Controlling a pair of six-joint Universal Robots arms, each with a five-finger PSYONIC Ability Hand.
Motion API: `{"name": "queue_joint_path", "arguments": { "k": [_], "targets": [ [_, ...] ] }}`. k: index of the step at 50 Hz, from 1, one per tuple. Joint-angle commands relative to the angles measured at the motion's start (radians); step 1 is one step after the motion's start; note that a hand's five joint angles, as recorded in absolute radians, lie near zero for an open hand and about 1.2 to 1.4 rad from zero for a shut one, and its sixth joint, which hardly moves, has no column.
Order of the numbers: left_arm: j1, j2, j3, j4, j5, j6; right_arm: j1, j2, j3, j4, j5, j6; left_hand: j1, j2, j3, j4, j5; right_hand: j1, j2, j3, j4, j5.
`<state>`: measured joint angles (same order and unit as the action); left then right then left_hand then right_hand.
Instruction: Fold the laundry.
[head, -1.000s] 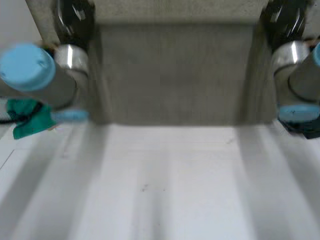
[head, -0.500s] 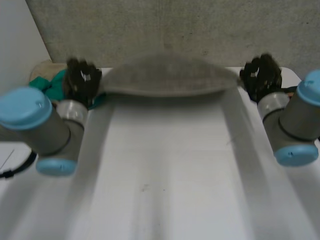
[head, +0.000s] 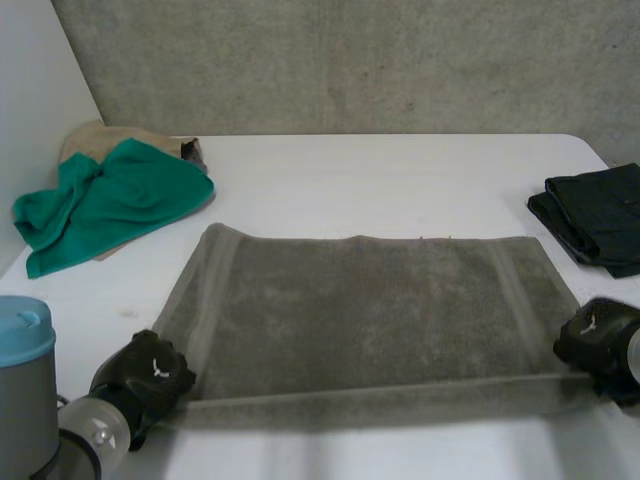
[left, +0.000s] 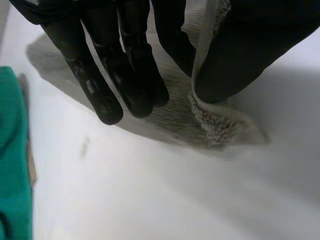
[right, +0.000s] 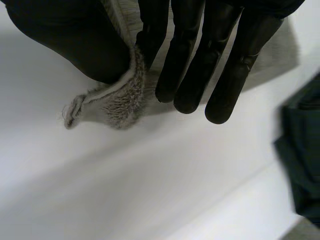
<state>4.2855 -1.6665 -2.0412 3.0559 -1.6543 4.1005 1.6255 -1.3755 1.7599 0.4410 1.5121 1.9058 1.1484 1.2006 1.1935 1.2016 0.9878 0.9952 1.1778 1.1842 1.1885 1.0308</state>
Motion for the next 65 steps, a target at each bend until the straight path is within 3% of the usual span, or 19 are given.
{"name": "queue_joint_path", "arguments": {
  "k": [1,6,13,19,26,28,29,30,32,33,42,47,54,59,61,65],
  "targets": [
    [-0.006,-0.169,0.179,0.224,-0.018,-0.003,0.051,0.148,-0.103,-0.281,0.005,0.03,0.248,0.196,0.203,0.195,0.234,0.401,0.218,0.212,0.208,0.191],
    [-0.023,-0.315,0.336,0.381,-0.05,-0.006,0.149,0.26,-0.197,-0.406,0.032,0.038,0.248,0.196,0.203,0.195,0.234,0.401,0.218,0.212,0.208,0.191],
    [-0.035,-0.533,0.547,0.587,-0.058,0.015,0.172,0.394,-0.321,-0.613,0.086,0.038,0.248,0.196,0.203,0.195,0.234,0.401,0.218,0.212,0.208,0.191],
    [-0.035,-0.651,0.683,0.629,-0.048,0.047,0.175,0.495,-0.41,-0.793,0.08,0.029,0.248,0.196,0.203,0.195,0.234,0.401,0.218,0.212,0.208,0.191],
    [-0.027,-0.757,0.811,0.658,-0.047,0.066,0.175,0.605,-0.499,-0.893,0.059,0.027,0.248,0.196,0.203,0.195,0.234,0.401,0.218,0.212,0.208,0.191],
    [-0.027,-0.762,0.819,0.667,-0.047,0.06,0.175,0.638,-0.523,-0.906,0.057,0.027,0.248,0.196,0.203,0.195,0.234,-0.393,-0.575,-0.582,-0.586,-0.603],
    [-0.029,-0.76,0.819,0.681,-0.047,0.054,0.177,0.647,-0.528,-0.907,0.06,0.025,-0.208,-0.26,-0.253,-0.261,-0.222,-0.713,-0.896,-0.902,-0.906,-0.923],
    [-0.029,-0.757,0.816,0.69,-0.047,0.054,0.177,0.653,-0.533,-0.906,0.063,0.027,-0.492,-0.544,-0.537,-0.545,-0.506,-0.821,-1.003,-1.01,-1.014,-1.031],
    [-0.03,-0.75,0.809,0.707,-0.047,0.052,0.18,0.653,-0.536,-0.906,0.066,0.041,-0.939,-0.991,-0.984,-0.992,-0.952,-0.821,-1.003,-1.01,-1.014,-1.031],
    [-0.038,-0.743,0.802,0.724,-0.045,0.049,0.182,0.647,-0.531,-0.906,0.069,0.044,-0.97,-1.022,-1.015,-1.023,-0.984,-0.821,-1.003,-1.01,-1.014,-1.031],
    [-0.053,-0.601,0.662,0.738,-0.044,-0.028,0.194,0.409,-0.406,-0.869,0.097,0.309,-0.974,-1.026,-1.019,-1.027,-0.988,-0.821,-1.003,-1.01,-1.014,-1.031],
    [-0.053,-0.493,0.549,0.738,-0.044,-0.08,0.189,0.247,-0.318,-0.649,0.054,0.432,-0.974,-1.026,-1.019,-1.027,-0.988,-0.821,-1.003,-1.01,-1.014,-1.031],
    [-0.058,-0.383,0.388,0.738,-0.041,-0.149,0.073,0.222,-0.238,-0.36,-0.023,0.487,-0.974,-1.026,-1.019,-1.027,-0.988,-0.821,-1.003,-1.01,-1.014,-1.031],
    [-0.078,-0.364,0.343,0.739,-0.041,-0.163,0.028,0.233,-0.188,-0.375,-0.055,0.493,-0.974,-1.026,-1.019,-1.027,-0.988,-0.728,-0.911,-0.917,-0.922,-0.938],
    [-0.084,-0.368,0.34,0.739,-0.041,-0.164,0.022,0.246,-0.174,-0.409,-0.063,0.489,-0.974,-1.026,-1.019,-1.027,-0.988,-0.661,-0.844,-0.85,-0.854,-0.871],
    [-0.084,-0.374,0.338,0.739,-0.041,-0.169,0.011,0.323,-0.163,-0.511,-0.055,0.48,-0.974,-1.026,-1.019,-1.027,-0.988,-0.128,-0.31,-0.317,-0.321,-0.338]
  ]
}}
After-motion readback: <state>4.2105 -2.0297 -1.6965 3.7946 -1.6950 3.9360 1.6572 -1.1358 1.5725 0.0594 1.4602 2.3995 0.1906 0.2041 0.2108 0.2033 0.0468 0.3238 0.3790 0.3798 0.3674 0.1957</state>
